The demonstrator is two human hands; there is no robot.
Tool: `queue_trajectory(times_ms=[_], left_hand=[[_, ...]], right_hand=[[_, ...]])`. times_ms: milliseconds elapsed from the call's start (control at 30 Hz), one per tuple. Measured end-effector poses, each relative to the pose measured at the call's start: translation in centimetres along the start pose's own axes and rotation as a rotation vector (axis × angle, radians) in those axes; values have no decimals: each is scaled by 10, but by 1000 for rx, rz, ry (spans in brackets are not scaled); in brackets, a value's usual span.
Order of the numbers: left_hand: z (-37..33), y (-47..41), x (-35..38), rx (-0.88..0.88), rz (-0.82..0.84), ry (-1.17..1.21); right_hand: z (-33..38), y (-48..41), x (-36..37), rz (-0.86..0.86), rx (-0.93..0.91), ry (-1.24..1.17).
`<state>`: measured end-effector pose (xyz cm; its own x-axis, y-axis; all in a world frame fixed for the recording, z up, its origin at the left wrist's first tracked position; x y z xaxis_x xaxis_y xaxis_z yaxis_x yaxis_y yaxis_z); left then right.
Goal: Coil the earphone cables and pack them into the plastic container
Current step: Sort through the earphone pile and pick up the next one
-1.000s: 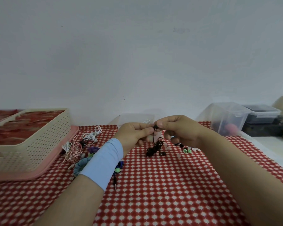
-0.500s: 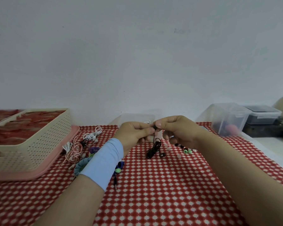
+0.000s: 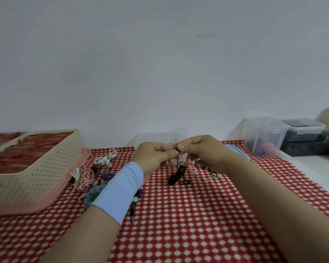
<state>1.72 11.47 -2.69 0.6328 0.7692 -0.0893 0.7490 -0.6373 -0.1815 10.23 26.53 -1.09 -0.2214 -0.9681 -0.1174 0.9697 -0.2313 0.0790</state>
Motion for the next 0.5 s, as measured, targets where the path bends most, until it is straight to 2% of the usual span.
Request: queue_trajectory(times_ms=[267, 500], left_hand=[[-1, 0, 1, -42, 38, 138], [0, -1, -4, -58, -12, 110]], right_hand=[[1, 0, -2, 18, -18, -44], [13, 5, -3, -57, -136, 184]])
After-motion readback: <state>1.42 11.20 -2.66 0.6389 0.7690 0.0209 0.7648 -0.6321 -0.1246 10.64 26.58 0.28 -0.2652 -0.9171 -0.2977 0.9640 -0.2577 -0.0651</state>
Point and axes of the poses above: each hand's wrist, its own y-axis away from the middle knuckle, its own x-axis out of the palm, z = x × y, the point moved 3 cm from there along -y, towards the middle knuckle, and after that the axes turned 5 degrees about x, right-handed, at the moved point
